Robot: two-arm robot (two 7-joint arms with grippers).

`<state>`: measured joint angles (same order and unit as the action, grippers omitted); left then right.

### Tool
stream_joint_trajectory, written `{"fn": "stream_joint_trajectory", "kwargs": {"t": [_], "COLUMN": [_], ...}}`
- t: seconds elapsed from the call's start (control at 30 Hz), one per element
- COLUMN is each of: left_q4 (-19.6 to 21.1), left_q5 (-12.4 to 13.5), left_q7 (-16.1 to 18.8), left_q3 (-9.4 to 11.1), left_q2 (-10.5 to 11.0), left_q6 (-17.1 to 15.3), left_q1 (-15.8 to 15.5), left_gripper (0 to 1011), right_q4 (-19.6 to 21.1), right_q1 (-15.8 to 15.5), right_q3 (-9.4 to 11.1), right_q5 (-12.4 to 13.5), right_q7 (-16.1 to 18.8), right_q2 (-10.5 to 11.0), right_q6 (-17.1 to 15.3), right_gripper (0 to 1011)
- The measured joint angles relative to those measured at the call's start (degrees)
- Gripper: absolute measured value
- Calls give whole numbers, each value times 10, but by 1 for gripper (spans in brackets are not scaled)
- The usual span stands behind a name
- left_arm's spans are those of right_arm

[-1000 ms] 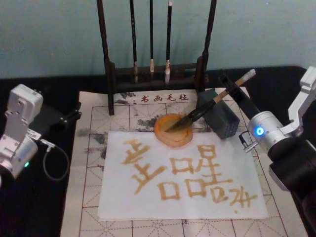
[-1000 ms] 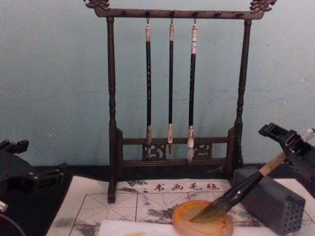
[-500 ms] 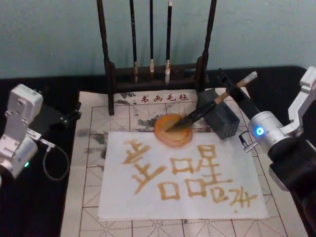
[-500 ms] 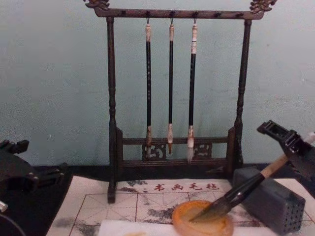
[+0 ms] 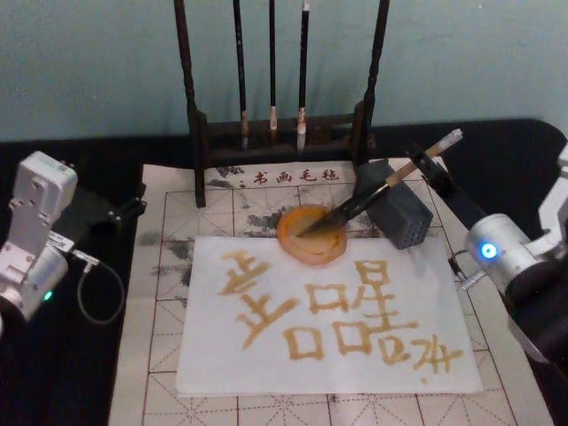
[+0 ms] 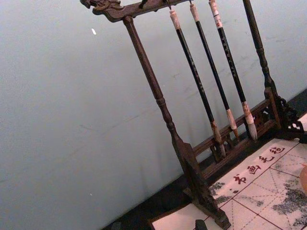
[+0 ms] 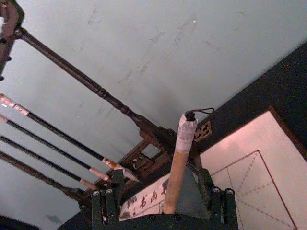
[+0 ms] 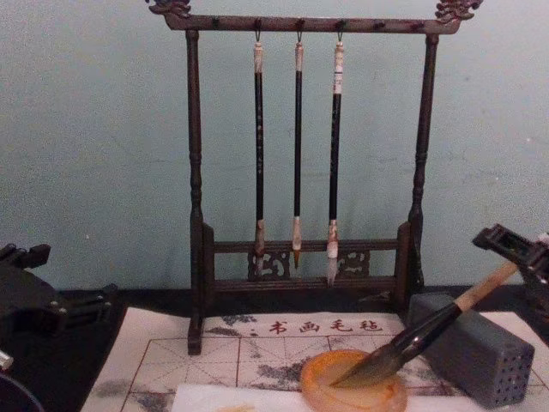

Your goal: Pick up the brush from the inkstone, write on the paper, then place the brush back to its original position.

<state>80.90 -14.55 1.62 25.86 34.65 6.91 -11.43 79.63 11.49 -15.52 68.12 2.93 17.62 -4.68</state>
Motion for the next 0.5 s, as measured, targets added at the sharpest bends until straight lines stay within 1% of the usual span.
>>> {"fn": "stream_joint_trajectory", "kwargs": {"t": [0.1, 0.13, 0.2, 0.23, 0.3, 0.33, 0.4, 0.43, 0.5], "left_q4": [0, 0, 0, 0, 0, 0, 0, 0, 0], "left_q5": [0, 0, 0, 0, 0, 0, 0, 0, 0], "left_q7": [0, 0, 0, 0, 0, 0, 0, 0, 0], "left_q3": [0, 0, 0, 0, 0, 0, 0, 0, 0], "left_q2": [0, 0, 0, 0, 0, 0, 0, 0, 0], "left_q6": [0, 0, 0, 0, 0, 0, 0, 0, 0], "left_q1": [0, 0, 0, 0, 0, 0, 0, 0, 0], "left_gripper": [1001, 1001, 1001, 1001, 1001, 1001, 1001, 1001, 1001], "right_q4": [22, 38, 55, 72, 91, 108, 121, 136, 147], "right_q1": [-17, -29, -41, -53, -66, -78, -87, -97, -105], "right_q3": [3, 4, 4, 3, 1, -2, -5, -10, -15], "right_q5": [8, 11, 14, 14, 11, 3, -7, -21, -42], "right_q7": [-2, -2, -2, -2, 0, 3, 5, 9, 13], "right_q2": [11, 21, 31, 43, 56, 69, 81, 93, 103], "right_q6": [-4, -6, -8, -9, -8, -6, -3, 2, 10], "right_gripper": [1000, 1000, 1000, 1000, 1000, 1000, 1000, 1000, 1000]}}
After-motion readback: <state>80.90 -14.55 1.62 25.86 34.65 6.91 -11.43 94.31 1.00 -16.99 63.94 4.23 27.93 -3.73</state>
